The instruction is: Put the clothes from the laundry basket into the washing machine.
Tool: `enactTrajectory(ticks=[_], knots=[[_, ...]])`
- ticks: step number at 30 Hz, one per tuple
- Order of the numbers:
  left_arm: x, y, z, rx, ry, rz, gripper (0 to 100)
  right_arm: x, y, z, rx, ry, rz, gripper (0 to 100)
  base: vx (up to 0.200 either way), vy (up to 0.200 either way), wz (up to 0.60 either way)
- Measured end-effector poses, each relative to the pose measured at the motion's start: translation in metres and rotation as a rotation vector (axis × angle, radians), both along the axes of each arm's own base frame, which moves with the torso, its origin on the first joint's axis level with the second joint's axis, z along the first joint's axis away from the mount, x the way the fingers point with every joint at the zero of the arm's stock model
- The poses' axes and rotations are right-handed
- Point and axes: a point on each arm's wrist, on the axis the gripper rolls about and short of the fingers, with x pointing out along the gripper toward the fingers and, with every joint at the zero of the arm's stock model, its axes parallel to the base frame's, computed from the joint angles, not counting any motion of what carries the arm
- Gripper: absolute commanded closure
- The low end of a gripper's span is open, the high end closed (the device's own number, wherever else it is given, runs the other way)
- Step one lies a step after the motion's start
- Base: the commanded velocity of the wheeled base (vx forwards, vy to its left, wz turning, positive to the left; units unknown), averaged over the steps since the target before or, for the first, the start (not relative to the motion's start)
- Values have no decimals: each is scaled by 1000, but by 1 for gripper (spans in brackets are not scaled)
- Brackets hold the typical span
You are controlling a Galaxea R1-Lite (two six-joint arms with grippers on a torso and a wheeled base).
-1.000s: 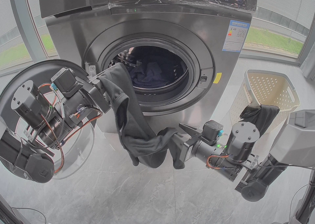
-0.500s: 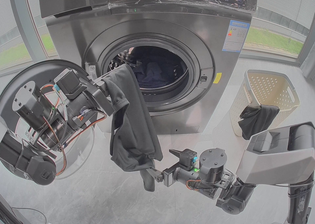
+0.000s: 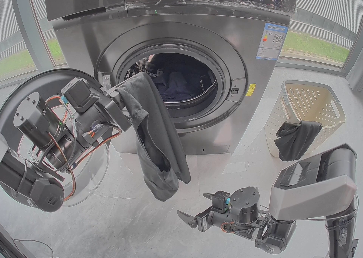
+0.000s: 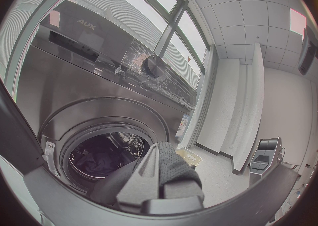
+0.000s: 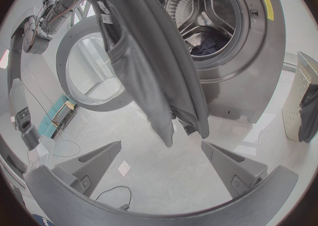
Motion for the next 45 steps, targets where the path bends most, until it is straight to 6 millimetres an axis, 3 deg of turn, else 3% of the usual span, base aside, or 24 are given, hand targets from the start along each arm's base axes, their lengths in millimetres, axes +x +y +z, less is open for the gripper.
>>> enactTrajectory(ticks=[9, 17, 26, 35, 45], knots=[[-2, -2, -1, 2, 5, -9, 100, 9, 9, 7, 52, -43, -27, 0, 0, 0, 0], [-3, -2, 0, 2, 2, -13, 100, 33, 36, 32, 169, -162, -25, 0, 0, 0, 0], [-9, -3, 7, -9, -24, -31, 100, 69, 56, 44, 246, -260, -48, 0, 0, 0, 0], [-20, -5, 19, -29, -62, -58, 100, 112, 51, 40, 266, -322, -120, 0, 0, 0, 0], [-25, -6, 22, -33, -70, -71, 100, 125, 56, 35, 290, -349, -132, 0, 0, 0, 0]])
